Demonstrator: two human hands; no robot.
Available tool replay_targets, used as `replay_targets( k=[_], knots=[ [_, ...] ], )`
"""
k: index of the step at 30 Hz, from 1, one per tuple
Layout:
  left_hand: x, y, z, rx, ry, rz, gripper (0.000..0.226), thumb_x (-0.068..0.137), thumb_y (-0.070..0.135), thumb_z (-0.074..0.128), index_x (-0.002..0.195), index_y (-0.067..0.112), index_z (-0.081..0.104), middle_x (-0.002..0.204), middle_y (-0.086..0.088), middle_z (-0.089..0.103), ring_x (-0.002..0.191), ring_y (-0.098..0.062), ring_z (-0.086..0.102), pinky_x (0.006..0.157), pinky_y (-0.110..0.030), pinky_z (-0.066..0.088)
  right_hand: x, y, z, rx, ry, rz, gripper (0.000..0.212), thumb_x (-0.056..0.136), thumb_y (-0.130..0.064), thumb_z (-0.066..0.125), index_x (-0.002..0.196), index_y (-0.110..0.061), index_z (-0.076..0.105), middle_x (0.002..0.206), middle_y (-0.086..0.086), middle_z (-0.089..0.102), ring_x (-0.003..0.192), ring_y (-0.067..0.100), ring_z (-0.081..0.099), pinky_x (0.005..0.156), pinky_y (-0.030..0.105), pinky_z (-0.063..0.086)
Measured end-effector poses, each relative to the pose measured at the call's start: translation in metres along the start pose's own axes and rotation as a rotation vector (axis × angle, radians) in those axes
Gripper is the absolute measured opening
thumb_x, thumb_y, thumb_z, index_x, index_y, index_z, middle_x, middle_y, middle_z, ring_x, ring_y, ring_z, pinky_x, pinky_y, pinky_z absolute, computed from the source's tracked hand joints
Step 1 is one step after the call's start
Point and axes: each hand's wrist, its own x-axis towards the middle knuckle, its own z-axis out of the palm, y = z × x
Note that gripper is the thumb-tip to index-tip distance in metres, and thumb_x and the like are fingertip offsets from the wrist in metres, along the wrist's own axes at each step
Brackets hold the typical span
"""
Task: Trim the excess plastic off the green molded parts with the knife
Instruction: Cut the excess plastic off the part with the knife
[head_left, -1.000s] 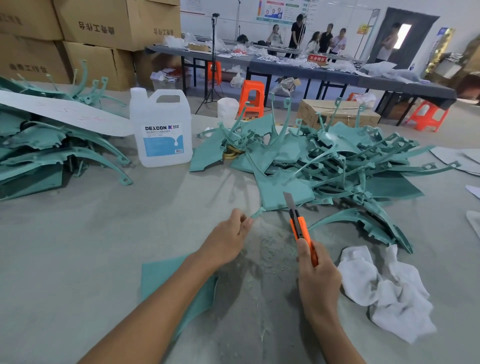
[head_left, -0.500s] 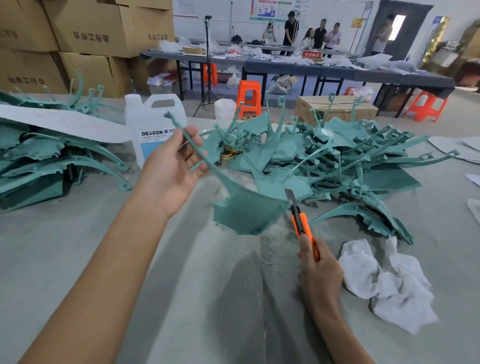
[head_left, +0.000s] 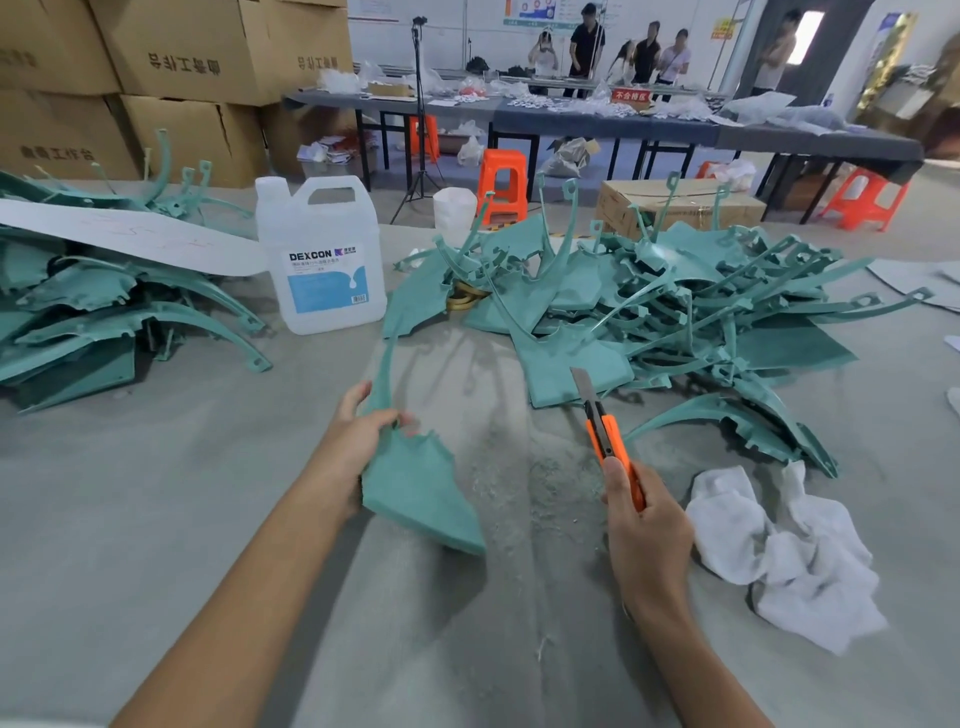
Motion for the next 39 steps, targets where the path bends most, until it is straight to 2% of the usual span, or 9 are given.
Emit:
replay_targets(
  k=[5, 10, 16, 21, 24, 27, 31, 34, 39],
  knots=[
    [-0.018, 0.013, 0.009, -0.111, 0.187, 0.116, 0.06, 0.095, 0.015, 0.045, 0.146, 0.041, 0.025, 0.107, -0.005, 0.059, 0.071, -0.019, 0.062, 0.053, -0.028, 0.056, -0.001, 0.0, 0.0, 0.009, 0.001, -0.012, 0.034, 0.098, -0.062, 0.047, 0.082, -0.035, 0.059, 0.06, -0.003, 0.057, 0.05, 0.014, 0.051, 0.053, 0.04, 0.046],
    [-0.041, 0.02, 0.013, 0.244, 0.04, 0.264, 0.06, 0.075, 0.025, 0.041, 0.13, 0.046, 0.05, 0.147, -0.005, 0.039, 0.127, -0.025, 0.052, 0.108, -0.05, 0.045, 0.0, -0.001, 0.0, 0.004, -0.002, -0.011, 0.035, 0.098, -0.06, 0.048, 0.082, -0.033, 0.06, 0.061, -0.001, 0.059, 0.053, 0.018, 0.056, 0.056, 0.044, 0.05],
    [-0.048, 0.021, 0.018, 0.284, -0.103, 0.18, 0.056, 0.083, -0.007, 0.033, 0.115, 0.02, 0.071, 0.123, -0.004, 0.069, 0.109, -0.016, 0.066, 0.095, -0.033, 0.054, -0.001, -0.003, -0.002, 0.029, -0.017, 0.0, 0.03, 0.099, -0.058, 0.05, 0.084, -0.034, 0.061, 0.058, -0.001, 0.056, 0.051, 0.019, 0.055, 0.054, 0.046, 0.051],
    [-0.056, 0.025, 0.013, 0.101, -0.398, -0.008, 0.062, 0.084, -0.02, 0.024, 0.123, 0.007, 0.064, 0.134, -0.004, 0.061, 0.118, -0.017, 0.063, 0.081, -0.027, 0.061, -0.001, -0.006, -0.002, 0.055, -0.007, 0.007, 0.029, 0.1, -0.055, 0.051, 0.084, -0.033, 0.062, 0.056, -0.006, 0.054, 0.048, 0.009, 0.047, 0.051, 0.039, 0.044],
    [-0.06, 0.02, 0.012, 0.666, -0.445, 0.224, 0.058, 0.098, -0.003, 0.046, 0.143, 0.034, 0.051, 0.147, 0.005, 0.043, 0.135, -0.015, 0.045, 0.093, -0.033, 0.056, -0.001, -0.008, -0.003, 0.04, 0.004, -0.007, 0.029, 0.1, -0.053, 0.051, 0.082, -0.032, 0.061, 0.058, -0.006, 0.055, 0.05, 0.01, 0.047, 0.052, 0.039, 0.044],
    [-0.062, 0.012, 0.016, 1.354, -0.201, 0.683, 0.044, 0.088, 0.043, 0.072, 0.128, 0.044, 0.053, 0.151, 0.0, 0.027, 0.139, -0.023, 0.024, 0.114, -0.042, 0.031, -0.001, -0.008, -0.003, 0.041, -0.001, -0.001, 0.027, 0.099, -0.055, 0.05, 0.085, -0.035, 0.062, 0.06, -0.001, 0.058, 0.05, 0.009, 0.049, 0.053, 0.04, 0.046],
    [-0.067, 0.018, 0.028, 1.48, -0.246, 0.95, 0.023, 0.096, 0.054, 0.051, 0.096, 0.033, 0.043, 0.115, 0.01, 0.053, 0.113, -0.024, 0.053, 0.086, -0.037, 0.033, -0.001, -0.01, -0.004, 0.046, -0.001, 0.002, 0.028, 0.098, -0.057, 0.049, 0.089, -0.034, 0.064, 0.06, -0.003, 0.059, 0.052, 0.01, 0.053, 0.053, 0.036, 0.046],
    [-0.061, 0.024, 0.028, 1.542, -0.219, 0.882, 0.017, 0.104, 0.046, 0.036, 0.1, 0.03, 0.03, 0.078, 0.005, 0.05, 0.078, -0.034, 0.058, 0.062, -0.039, 0.038, -0.001, -0.013, -0.005, 0.048, -0.007, 0.015, 0.025, 0.099, -0.054, 0.052, 0.091, -0.033, 0.062, 0.062, -0.004, 0.057, 0.056, 0.011, 0.053, 0.058, 0.039, 0.047],
    [-0.045, 0.026, 0.027, 1.669, -0.152, 0.685, 0.017, 0.108, 0.037, 0.03, 0.096, 0.025, 0.025, 0.075, -0.005, 0.049, 0.071, -0.034, 0.051, 0.059, -0.04, 0.035, -0.013, -0.027, 0.002, 0.085, -0.178, 0.066, 0.009, 0.102, -0.035, 0.05, 0.106, -0.034, 0.058, 0.072, -0.002, 0.062, 0.063, 0.018, 0.063, 0.062, 0.044, 0.056]
  ],
)
